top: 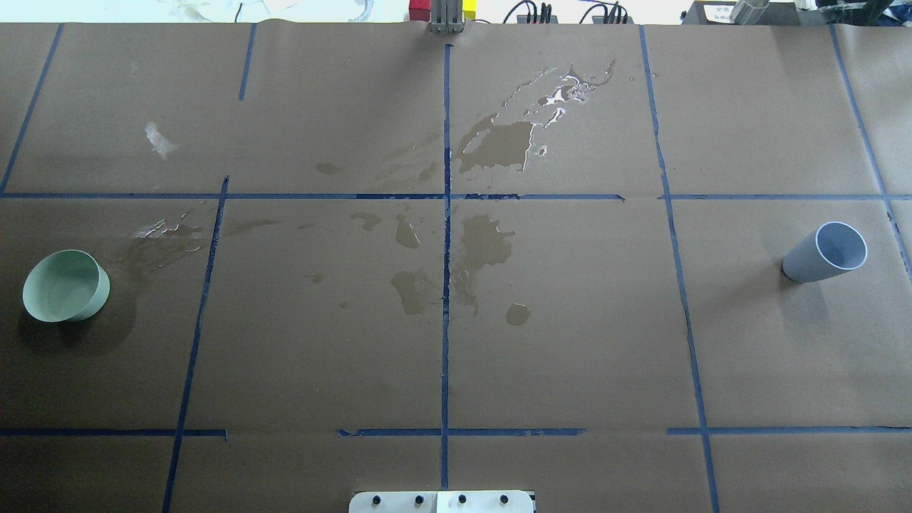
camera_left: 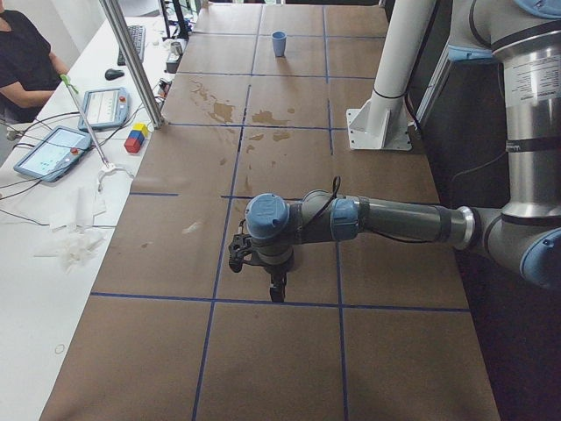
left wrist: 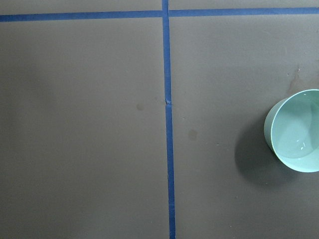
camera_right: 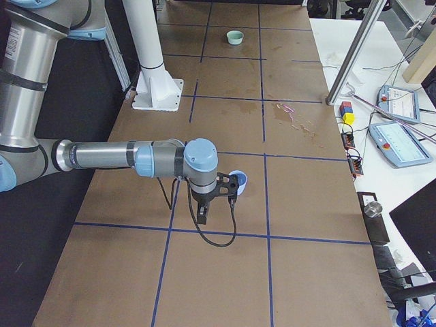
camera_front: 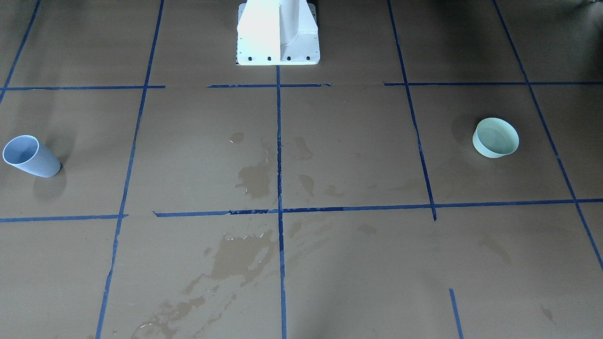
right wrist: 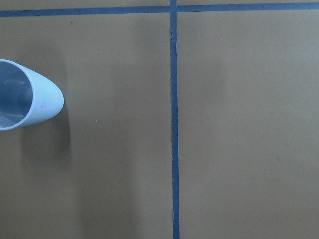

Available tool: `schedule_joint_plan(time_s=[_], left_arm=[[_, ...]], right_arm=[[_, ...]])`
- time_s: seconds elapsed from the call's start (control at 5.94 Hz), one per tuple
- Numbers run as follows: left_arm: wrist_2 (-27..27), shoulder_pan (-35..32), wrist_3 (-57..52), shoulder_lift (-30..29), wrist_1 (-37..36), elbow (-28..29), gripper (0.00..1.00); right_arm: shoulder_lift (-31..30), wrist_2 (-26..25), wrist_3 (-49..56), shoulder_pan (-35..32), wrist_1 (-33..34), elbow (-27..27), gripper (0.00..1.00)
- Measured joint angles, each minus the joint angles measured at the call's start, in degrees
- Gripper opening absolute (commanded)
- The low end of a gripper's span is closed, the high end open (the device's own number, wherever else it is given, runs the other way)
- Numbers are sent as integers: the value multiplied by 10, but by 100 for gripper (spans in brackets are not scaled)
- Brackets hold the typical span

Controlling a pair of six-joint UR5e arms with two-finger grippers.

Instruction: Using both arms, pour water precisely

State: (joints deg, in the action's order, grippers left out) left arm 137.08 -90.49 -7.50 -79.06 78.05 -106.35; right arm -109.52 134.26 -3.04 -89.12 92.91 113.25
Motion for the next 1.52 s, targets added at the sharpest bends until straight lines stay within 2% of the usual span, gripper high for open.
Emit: schedule_joint_plan(time_s=[1.01,1.35,1.52], left_arm=[[7,4,1,4,12,-8,100],[12,47,31,1,49,2,100],[13,89,93,-2,84,3,100]], right_arm=[[-2,6,-1,1,-3,-3,100],[-5,13,0,1,-3,-4,100],[-6,15,1,2,-7,-4,100]])
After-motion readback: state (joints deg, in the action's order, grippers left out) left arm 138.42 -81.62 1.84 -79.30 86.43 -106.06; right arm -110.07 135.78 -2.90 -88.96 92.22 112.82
